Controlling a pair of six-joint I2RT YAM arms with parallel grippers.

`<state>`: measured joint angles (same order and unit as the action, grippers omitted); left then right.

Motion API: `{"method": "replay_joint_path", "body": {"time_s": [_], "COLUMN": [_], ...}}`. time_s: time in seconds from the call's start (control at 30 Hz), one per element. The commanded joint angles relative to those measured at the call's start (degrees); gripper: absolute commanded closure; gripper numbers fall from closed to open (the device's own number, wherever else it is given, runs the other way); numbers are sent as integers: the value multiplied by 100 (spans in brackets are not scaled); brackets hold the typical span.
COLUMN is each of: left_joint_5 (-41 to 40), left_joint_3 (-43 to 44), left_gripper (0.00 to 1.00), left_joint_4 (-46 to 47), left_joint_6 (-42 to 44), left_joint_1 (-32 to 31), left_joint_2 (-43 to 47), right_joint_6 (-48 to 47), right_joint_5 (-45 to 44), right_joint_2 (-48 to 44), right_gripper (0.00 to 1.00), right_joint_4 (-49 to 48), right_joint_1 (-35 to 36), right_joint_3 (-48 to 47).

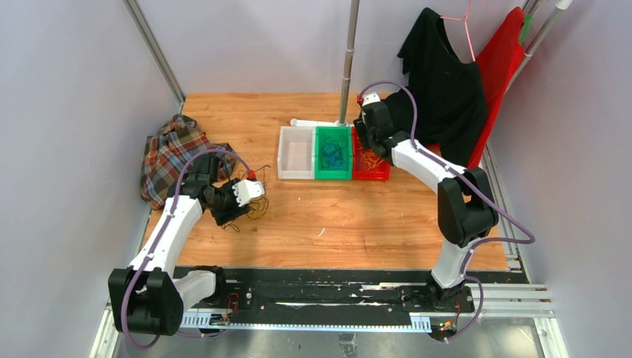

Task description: Untangle the cables

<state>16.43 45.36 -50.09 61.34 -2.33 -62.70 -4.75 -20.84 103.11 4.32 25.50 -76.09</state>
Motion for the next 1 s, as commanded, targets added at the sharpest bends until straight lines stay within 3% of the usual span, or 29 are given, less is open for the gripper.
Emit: {"method": "replay_joint_path", "body": {"time_s": [0.0,0.4,0.6,0.77,0.97], "left_joint_5": [-53,-122,-93,-81,-220], "left_joint_3": [212,211,193,174,-22], "left_gripper": [42,44,42,42,41], "left_joint_4": [-98,-5,454,443,443], "left_joint_6": [80,157,-43,-46,219], "left_joint_1": [4,4,3,0,4], "left_joint_2": [56,-295,-760,-770,-654], "right_joint_6": [408,1308,2073,2401,2790], "right_joint_5": [145,944,-79,109,451], "right_joint_2": [-86,-1147,-1275,-1123,-852], "right_gripper": [37,35,37,53,61], "right_joint_4": [581,736,1023,1006,1082], "right_joint_1": [-57,-122,-64,-140,-62], "right_joint_3": [-483,1,508,860,746]}}
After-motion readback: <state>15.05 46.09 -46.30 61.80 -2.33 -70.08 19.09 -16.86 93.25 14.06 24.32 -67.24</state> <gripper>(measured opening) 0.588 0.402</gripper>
